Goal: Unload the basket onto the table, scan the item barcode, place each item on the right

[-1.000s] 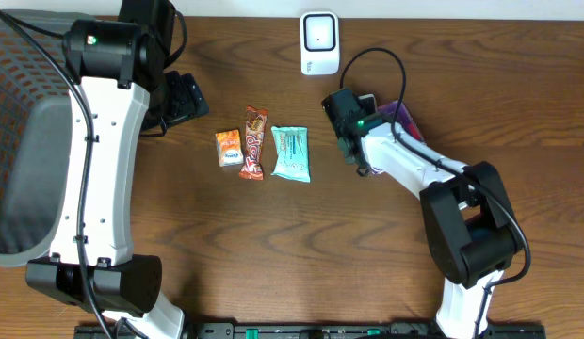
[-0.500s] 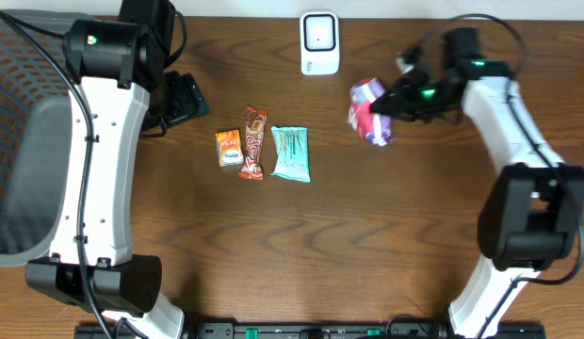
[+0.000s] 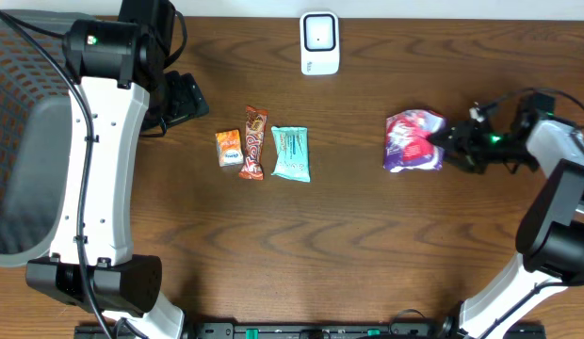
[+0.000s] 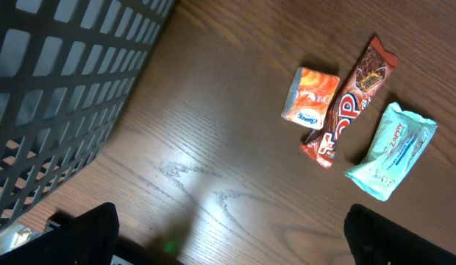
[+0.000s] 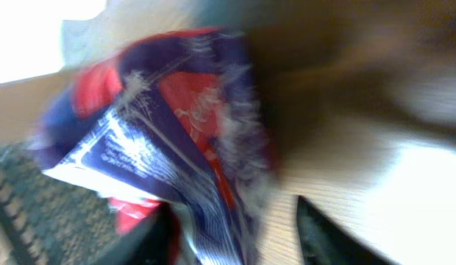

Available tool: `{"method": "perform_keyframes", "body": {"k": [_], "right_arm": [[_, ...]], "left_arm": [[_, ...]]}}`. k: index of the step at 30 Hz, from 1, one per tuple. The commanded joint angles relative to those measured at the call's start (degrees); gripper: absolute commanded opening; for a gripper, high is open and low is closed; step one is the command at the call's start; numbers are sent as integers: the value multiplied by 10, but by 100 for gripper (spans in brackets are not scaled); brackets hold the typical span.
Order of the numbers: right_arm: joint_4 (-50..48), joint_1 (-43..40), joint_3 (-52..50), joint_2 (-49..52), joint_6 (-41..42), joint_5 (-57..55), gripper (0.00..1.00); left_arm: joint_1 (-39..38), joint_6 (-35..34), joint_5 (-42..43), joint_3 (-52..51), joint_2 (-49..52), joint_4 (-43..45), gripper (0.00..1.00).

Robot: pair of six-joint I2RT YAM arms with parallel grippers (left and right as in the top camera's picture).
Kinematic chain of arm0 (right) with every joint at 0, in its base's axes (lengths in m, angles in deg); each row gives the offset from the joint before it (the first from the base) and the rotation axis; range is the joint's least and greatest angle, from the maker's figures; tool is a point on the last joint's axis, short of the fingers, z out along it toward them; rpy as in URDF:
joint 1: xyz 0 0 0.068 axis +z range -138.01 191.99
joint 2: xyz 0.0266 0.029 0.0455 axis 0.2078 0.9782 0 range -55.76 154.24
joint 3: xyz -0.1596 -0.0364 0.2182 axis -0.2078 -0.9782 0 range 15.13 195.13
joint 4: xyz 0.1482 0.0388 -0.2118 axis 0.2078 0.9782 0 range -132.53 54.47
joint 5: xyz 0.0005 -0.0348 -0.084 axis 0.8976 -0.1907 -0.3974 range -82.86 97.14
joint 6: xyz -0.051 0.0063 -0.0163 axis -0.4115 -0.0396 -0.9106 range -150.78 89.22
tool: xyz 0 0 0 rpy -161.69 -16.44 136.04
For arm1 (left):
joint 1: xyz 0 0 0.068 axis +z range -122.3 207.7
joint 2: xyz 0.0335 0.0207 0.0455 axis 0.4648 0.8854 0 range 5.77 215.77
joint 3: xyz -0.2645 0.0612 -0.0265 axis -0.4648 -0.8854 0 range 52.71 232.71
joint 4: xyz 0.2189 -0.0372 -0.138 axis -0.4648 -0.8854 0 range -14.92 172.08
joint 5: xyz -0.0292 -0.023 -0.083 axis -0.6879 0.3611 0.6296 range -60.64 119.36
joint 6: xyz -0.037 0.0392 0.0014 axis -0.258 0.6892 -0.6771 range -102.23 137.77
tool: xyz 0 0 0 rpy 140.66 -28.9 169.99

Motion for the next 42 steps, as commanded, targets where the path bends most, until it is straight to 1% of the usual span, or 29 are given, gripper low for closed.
{"method": "perform_keyframes", "body": {"k": [1,2,3,4,6,7,9,14,16,19,20,23,25,26,27,29,30,31,33,37,39,40,42], "right_arm": [[48,-7,42,-10,-16,-103,64],[60,-7,55,-10,-21,-108,72],[72,-6,69,-10,-25,-116,78],[76,-4,75,-10,-25,-120,82],[76,2,83,-10,-27,-123,92],[76,3,83,-9,-27,-124,92],[76,10,81,-9,-31,-125,96],[83,21,62,-9,-31,-148,98],[64,27,42,-9,-31,-150,97],[10,37,0,-9,-28,-149,94],[-11,42,-15,-9,-24,-149,92],[-85,61,-64,-9,3,-149,77],[-115,76,-83,-9,27,-147,72],[-127,85,-89,-9,32,-140,64],[-138,97,-91,-9,32,-127,50],[-153,115,-89,-9,41,-99,18],[-161,127,-85,-9,56,-86,6],[-167,136,-79,-9,75,-77,1],[-170,152,-59,-9,112,-73,1],[-170,178,6,-9,156,-60,1],[-178,190,47,-9,194,-59,1],[-189,196,65,-9,215,-59,1],[-246,209,95,-9,274,-59,1]], "left_arm": [[0,-1,-3,2,-1,-30,98],[0,-1,-3,2,-1,-30,98],[0,-1,-3,2,-1,-30,98],[0,-1,-3,2,-1,-30,98],[0,-1,-3,2,-1,-30,98],[0,-1,-3,2,-1,-30,98],[0,-1,-3,2,-1,-30,98],[0,-1,-3,2,-1,-30,98],[0,-1,-3,2,-1,-30,98],[0,-1,-3,2,-1,-30,98],[0,-1,-3,2,-1,-30,98],[0,-1,-3,2,-1,-30,98],[0,-1,-3,2,-1,-30,98],[0,-1,-3,2,-1,-30,98],[0,-1,-3,2,-1,-30,98],[0,-1,-3,2,-1,-30,98],[0,-1,-3,2,-1,-30,98],[0,-1,-3,2,-1,-30,98],[0,-1,-3,2,-1,-30,98],[0,-1,-3,2,-1,-30,98],[0,-1,-3,2,-1,-30,98],[0,-1,-3,2,-1,-30,98],[0,-1,-3,2,-1,-30,98]]}}
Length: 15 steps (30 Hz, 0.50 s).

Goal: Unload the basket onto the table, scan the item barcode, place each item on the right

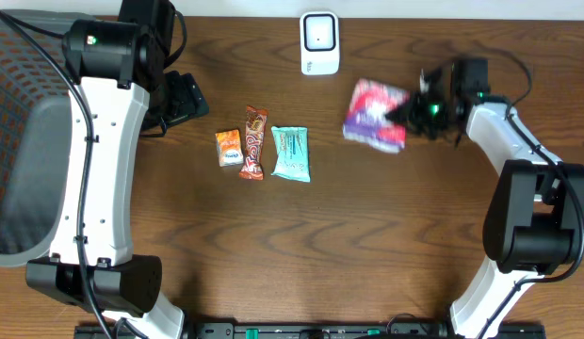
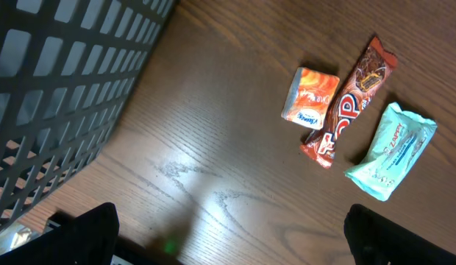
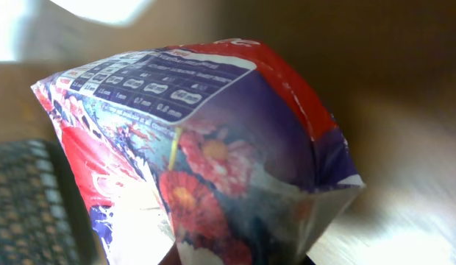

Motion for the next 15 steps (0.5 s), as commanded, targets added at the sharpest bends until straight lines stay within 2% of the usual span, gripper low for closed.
{"method": "perform_keyframes", "body": {"k": [1,3,6,12,15], "right_arm": [[-123,28,54,-3,151,22,1],[-200,48,54,-2,205,-17,1],[-236,83,54,-2,257,-120,1],[-398,166,54,18,283,-286,1],[-416,179,61,36,321,-325,1]], "left_arm": [[0,-1,-3,2,-1,-30,98],[0,-1,-3,2,-1,-30,98],[0,-1,-3,2,-1,-30,98],[0,-1,-3,2,-1,-30,98],[0,-1,-3,2,-1,-30,98]]}}
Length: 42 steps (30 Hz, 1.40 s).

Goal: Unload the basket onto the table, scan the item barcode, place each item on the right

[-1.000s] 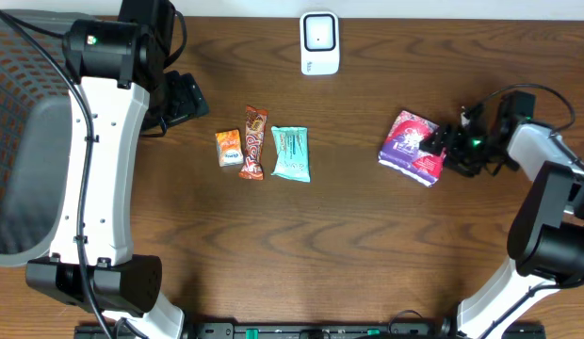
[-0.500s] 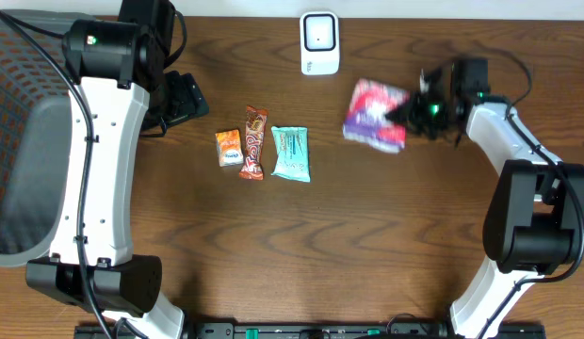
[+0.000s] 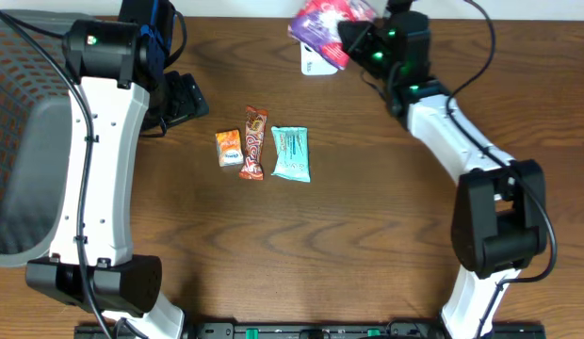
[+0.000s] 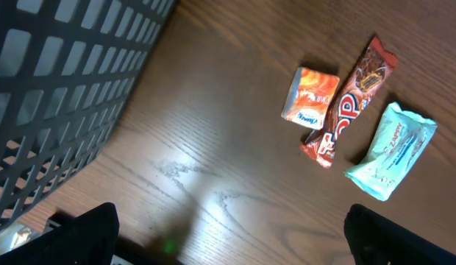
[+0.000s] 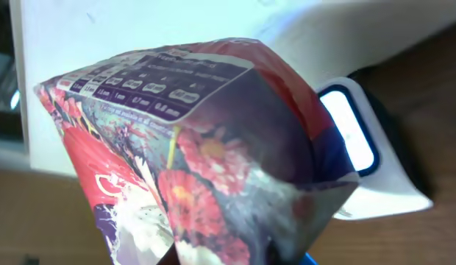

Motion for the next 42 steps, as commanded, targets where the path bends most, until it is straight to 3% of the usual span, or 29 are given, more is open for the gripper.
{"method": "perform_keyframes", "body": {"k": [1,7,9,18,25,31,36,38,39,40,42], "right_arm": [[-12,8,22,40,74,-86,1],[3,5,132,132,74,-17,1],[49,5,180,155,59,-12,1],[187,-33,251,131,-63,-16,1],[411,-164,268,43,-177,-32,1],[616,-304,266,22,-255,-157,1],[662,-371,242,22,-262,-217,3],[659,-387,231,22,-257,-230,28],[655,-393,222,22,-247,-252,55],[655,-398,216,22,-238,-271,95],[655,-406,203,22,-235,-287,99]], "left_arm": [[0,-1,-3,2,-1,-30,98],[0,-1,-3,2,-1,-30,98],[0,-1,-3,2,-1,-30,97],[0,-1,-3,2,-1,-30,98],[0,-1,-3,2,-1,-30,98],[0,-1,-3,2,-1,-30,98],[0,-1,-3,2,-1,-30,98],[0,-1,-3,2,-1,-30,98],[0,-1,-3,2,-1,-30,98],[0,-1,-3,2,-1,-30,98],[0,-1,-3,2,-1,-30,98]]}}
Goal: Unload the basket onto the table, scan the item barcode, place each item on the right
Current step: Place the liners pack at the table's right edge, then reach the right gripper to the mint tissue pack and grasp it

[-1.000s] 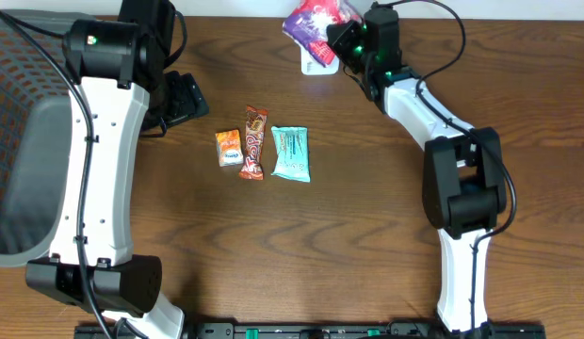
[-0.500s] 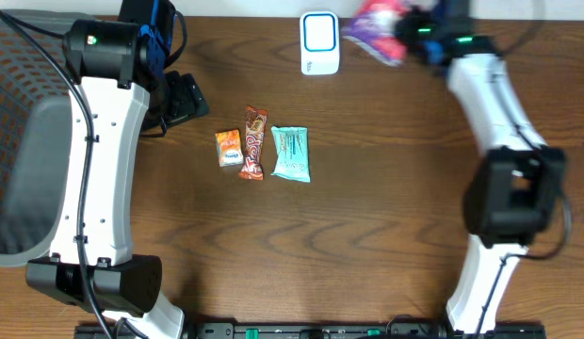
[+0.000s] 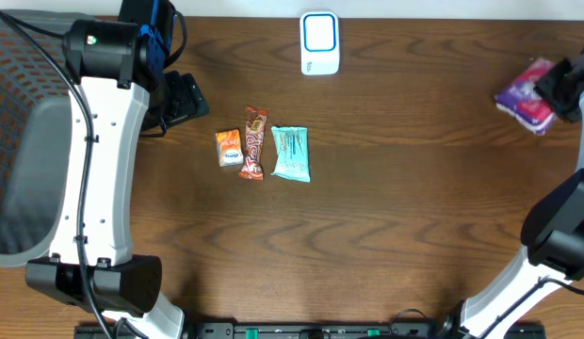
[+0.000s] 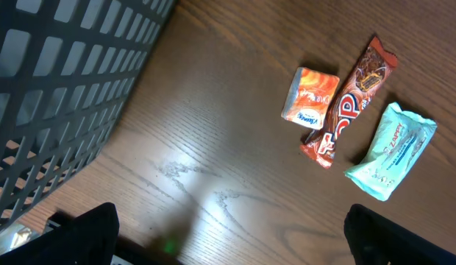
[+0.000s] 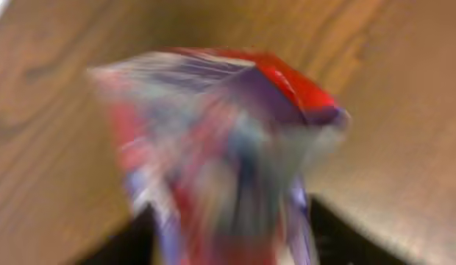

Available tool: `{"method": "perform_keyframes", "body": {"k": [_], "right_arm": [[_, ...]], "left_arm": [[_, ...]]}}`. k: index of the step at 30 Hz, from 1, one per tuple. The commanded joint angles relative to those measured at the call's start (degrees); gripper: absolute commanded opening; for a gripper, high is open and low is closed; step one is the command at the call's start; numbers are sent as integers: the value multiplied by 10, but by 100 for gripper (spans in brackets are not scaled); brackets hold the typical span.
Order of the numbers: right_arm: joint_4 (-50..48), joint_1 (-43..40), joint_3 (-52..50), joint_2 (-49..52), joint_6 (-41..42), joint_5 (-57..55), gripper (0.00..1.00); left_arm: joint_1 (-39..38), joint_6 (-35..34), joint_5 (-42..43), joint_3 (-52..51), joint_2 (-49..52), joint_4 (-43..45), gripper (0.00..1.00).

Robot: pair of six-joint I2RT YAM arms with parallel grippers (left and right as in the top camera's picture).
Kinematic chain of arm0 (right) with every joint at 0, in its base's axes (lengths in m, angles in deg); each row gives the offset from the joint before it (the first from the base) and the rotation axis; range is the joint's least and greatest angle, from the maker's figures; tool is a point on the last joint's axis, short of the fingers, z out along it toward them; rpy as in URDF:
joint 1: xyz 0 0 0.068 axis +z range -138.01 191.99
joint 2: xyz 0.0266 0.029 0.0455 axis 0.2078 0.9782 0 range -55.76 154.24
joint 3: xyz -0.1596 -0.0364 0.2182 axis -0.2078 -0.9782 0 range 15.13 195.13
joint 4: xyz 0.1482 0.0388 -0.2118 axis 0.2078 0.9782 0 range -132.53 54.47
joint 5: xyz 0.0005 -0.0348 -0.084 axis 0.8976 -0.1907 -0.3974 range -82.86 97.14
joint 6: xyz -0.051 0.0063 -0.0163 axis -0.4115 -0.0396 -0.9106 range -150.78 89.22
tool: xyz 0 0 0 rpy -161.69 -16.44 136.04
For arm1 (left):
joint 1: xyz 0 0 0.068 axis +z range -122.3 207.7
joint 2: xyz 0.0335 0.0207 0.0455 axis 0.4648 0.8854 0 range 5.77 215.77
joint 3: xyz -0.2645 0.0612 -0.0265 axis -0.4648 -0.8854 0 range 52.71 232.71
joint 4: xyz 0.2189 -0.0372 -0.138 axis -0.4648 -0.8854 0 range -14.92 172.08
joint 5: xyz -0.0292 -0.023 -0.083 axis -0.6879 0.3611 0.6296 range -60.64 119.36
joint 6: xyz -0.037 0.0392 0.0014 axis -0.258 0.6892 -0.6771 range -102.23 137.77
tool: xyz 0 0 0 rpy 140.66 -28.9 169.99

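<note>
The white barcode scanner (image 3: pixel 319 42) stands at the back middle of the table. Far from it, at the table's right edge, my right gripper (image 3: pixel 552 91) is shut on a purple and red snack bag (image 3: pixel 525 94). In the right wrist view that bag (image 5: pixel 228 154) is a motion blur between the dark fingers (image 5: pixel 132 239) above the wood. My left gripper (image 4: pixel 228 246) hangs open and empty over the table's left part, with both fingertips (image 4: pixel 84 228) at the bottom of its view.
An orange packet (image 3: pixel 229 149), a brown candy bar (image 3: pixel 254 143) and a teal packet (image 3: pixel 292 153) lie side by side left of centre. A dark mesh basket (image 4: pixel 59 88) stands at the left edge, beside the left arm.
My right gripper held the bag in front of the scanner at the back middle; now it holds it at the table's far right edge. The left arm has not moved.
The bag was at the right of the table with my right gripper at it. Then it was held closer to the scanner, then right in front of the scanner's window. Now it is at the far right, still gripped.
</note>
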Motion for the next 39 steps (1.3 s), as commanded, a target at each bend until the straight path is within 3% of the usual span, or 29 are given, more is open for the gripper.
{"method": "perform_keyframes", "body": {"k": [1,8,14,16,19,23,25,29,39], "right_arm": [[-1,-15,-24,-5,10,-57,99],[0,-13,-41,-5,-71,35,99],[2,13,-45,-5,-85,221,97],[2,39,-45,-5,-130,328,95],[6,90,-47,-5,-173,400,95],[26,195,-57,-5,-172,402,90],[21,252,-70,-5,-172,397,92],[-28,395,-114,-5,-142,281,87],[-139,608,-137,-5,-40,52,70]], "left_arm": [[0,0,-3,2,-1,-30,98],[0,0,-3,2,-1,-30,98],[0,0,-3,2,-1,-30,98],[0,0,-3,2,-1,-30,98],[0,0,-3,2,-1,-30,98],[0,0,-3,2,-1,-30,98],[0,0,-3,2,-1,-30,98],[0,0,-3,2,-1,-30,98],[0,0,-3,2,-1,-30,98]]}}
